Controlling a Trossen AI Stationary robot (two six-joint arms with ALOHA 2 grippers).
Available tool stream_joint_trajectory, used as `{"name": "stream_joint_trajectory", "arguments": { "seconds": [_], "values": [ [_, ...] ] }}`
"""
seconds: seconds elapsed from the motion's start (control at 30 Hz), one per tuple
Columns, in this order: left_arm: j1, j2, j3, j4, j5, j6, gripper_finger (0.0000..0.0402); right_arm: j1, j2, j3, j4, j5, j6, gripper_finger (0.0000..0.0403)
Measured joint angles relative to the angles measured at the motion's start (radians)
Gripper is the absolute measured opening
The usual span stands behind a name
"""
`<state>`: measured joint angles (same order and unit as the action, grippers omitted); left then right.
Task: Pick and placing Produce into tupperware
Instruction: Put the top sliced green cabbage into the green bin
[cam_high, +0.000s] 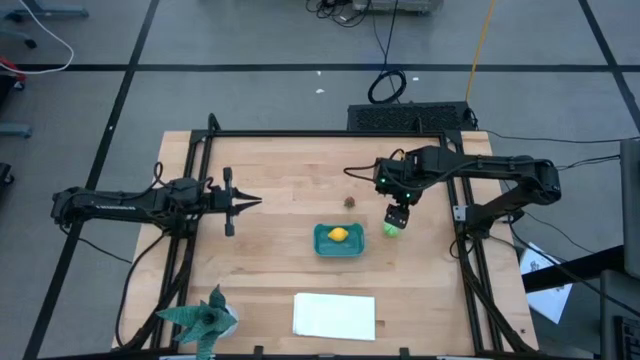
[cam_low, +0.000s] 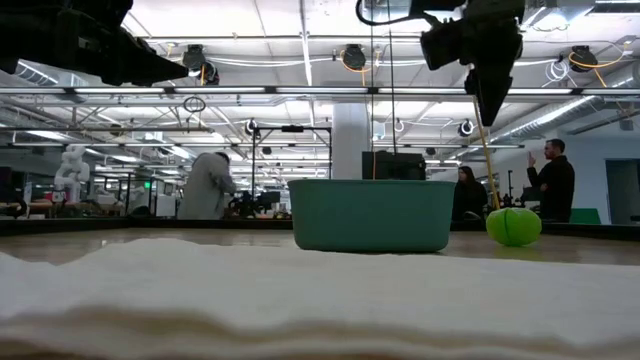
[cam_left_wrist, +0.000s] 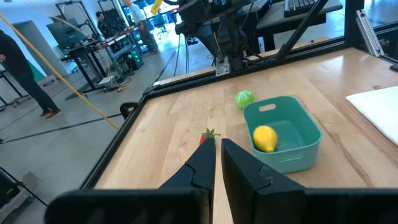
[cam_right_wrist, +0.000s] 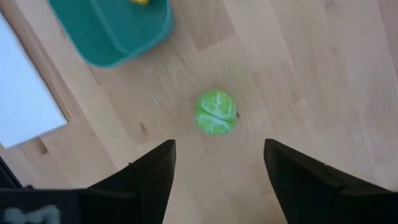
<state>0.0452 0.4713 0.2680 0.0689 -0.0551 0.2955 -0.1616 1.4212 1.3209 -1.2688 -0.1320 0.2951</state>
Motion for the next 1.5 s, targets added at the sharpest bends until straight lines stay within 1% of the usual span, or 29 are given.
{"name": "stream_joint_trajectory", "arguments": {
  "seconds": [0.17,0.37,0.97,1.17,1.27,1.37,1.5],
  "values": [
    [0.000,0.000,0.000,0.000,0.000,0.000,0.0031,0.000,0.000,-0.023,0.045,0.000,-0.009,0.0238],
    [0.000,0.000,0.000,-0.010,0.000,0.000,0.0031,0.000,0.001,-0.108,0.094,0.000,-0.003,0.0240],
    [0.000,0.000,0.000,-0.016,0.000,0.007,0.0031,0.001,0.001,-0.298,0.290,0.000,0.138,0.0240],
    [0.000,0.000,0.000,-0.018,0.000,0.008,0.0031,0.014,0.001,-0.327,0.327,-0.005,0.147,0.0240],
    [0.000,0.000,0.000,-0.018,0.000,0.008,0.0031,0.033,0.001,-0.340,0.353,-0.051,0.159,0.0240],
    [0.000,0.000,0.000,-0.018,0.000,0.008,0.0031,0.048,0.001,-0.351,0.377,-0.067,0.162,0.0240],
    [0.000,0.000,0.000,-0.018,0.000,0.008,0.0031,0.053,0.001,-0.351,0.376,-0.051,0.175,0.0240]
  ]
}}
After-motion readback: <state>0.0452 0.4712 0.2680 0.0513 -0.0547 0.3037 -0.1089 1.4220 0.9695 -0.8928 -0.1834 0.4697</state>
